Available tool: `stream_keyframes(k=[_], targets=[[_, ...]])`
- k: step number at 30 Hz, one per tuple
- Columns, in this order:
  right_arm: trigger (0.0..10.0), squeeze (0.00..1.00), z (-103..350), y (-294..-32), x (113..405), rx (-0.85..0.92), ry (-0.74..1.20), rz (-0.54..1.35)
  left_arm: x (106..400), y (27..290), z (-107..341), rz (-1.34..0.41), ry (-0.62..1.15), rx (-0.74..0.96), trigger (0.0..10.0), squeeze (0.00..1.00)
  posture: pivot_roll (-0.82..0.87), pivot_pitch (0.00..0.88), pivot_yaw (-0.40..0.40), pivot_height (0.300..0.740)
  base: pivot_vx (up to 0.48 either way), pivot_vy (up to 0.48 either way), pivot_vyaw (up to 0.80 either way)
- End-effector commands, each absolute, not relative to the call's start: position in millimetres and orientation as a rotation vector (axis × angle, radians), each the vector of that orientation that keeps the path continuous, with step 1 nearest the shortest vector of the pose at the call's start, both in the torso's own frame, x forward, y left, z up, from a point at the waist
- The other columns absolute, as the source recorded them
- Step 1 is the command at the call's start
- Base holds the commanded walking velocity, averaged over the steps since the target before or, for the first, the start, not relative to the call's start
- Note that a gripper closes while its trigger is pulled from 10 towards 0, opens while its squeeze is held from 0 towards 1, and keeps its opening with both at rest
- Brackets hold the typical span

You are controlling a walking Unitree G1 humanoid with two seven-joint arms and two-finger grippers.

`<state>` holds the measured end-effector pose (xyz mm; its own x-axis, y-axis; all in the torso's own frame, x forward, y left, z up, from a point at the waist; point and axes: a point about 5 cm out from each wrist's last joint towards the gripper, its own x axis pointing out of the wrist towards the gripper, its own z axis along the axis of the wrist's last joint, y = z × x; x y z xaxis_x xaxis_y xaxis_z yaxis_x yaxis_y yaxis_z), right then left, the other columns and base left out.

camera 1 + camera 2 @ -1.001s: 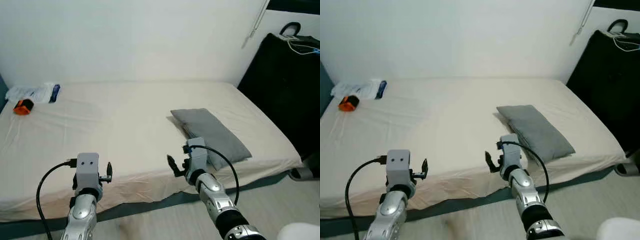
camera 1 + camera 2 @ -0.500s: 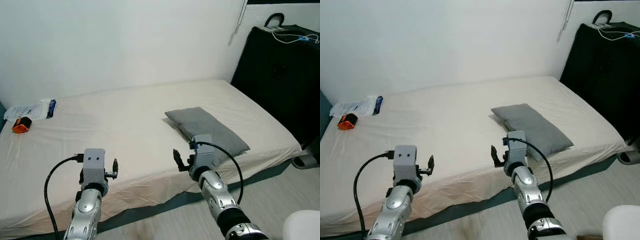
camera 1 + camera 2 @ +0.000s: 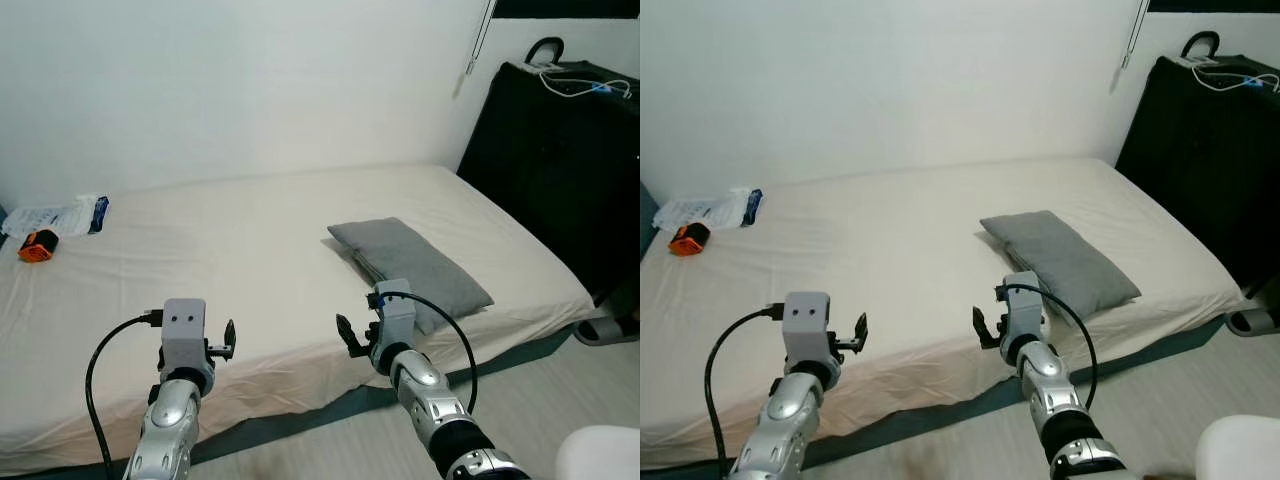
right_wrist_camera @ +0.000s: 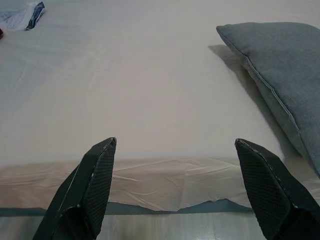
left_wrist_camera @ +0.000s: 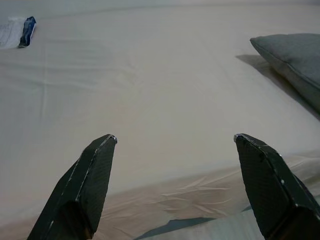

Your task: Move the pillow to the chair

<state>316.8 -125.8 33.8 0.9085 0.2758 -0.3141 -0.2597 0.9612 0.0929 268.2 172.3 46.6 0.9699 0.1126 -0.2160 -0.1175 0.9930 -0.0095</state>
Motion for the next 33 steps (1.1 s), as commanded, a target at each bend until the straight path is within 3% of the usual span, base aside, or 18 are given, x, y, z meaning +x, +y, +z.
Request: stream_keyframes(k=[1,20,33], targets=[[10.0,0.0,32.6,-127.2,317.1,0.048,0.349,0.276,266.7,171.9,47.8,0.128,0.203,-0.043,10.0,0.0,0.07,0.0,-0.105,0.729,0.255,0.0,0.0],[10.0,0.0,32.0,-130.5,316.7,0.03,0.358,0.289,262.1,174.7,43.3,0.146,0.211,-0.063,10.0,0.0,0.06,0.0,-0.116,0.729,0.263,0.0,0.0],[10.0,0.0,32.6,-132.0,317.4,0.015,0.364,0.303,260.7,179.6,41.6,0.2,0.212,-0.073,10.0,0.0,0.06,0.0,-0.127,0.729,0.0,0.0,0.0]])
